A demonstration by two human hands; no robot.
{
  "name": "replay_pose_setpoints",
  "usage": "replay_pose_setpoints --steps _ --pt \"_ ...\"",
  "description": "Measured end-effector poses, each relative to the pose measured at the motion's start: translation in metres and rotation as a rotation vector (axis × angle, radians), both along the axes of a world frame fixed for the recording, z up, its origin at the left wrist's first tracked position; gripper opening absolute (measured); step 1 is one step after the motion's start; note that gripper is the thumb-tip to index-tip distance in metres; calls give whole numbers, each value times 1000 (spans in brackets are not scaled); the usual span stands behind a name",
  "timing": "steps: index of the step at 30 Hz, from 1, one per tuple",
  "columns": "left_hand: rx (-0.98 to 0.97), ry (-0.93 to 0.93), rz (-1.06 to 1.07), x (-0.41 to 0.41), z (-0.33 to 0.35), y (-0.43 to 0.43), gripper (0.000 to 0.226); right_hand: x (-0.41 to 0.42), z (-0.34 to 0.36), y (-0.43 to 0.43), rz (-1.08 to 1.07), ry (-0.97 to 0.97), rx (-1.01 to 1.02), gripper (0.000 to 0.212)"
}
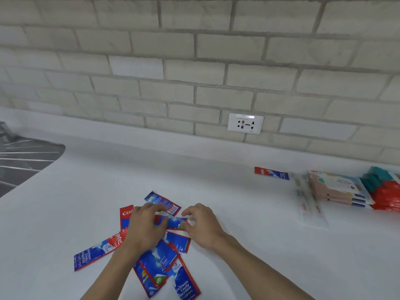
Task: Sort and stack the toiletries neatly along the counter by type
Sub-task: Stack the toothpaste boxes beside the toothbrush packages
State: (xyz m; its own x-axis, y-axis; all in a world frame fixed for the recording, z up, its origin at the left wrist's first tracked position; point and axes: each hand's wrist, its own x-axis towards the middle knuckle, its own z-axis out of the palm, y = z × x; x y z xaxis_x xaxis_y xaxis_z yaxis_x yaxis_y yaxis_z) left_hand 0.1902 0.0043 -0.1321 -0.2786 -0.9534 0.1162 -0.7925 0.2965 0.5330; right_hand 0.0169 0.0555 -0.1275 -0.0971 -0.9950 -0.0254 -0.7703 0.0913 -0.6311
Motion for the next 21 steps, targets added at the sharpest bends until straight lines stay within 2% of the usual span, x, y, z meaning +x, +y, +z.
replay_pose_setpoints --steps 7,15,21 --pt "148 -199 40 22 -1 -15 55 12 -10 -5 -33 -3 35 48" --pt "228 -261 -20 20 11 -27 51 6 -3 -11 -9 -19 89 46" --pt "192 -315 -104 10 10 -25 43 -4 -4 -6 -58 -156 132 41"
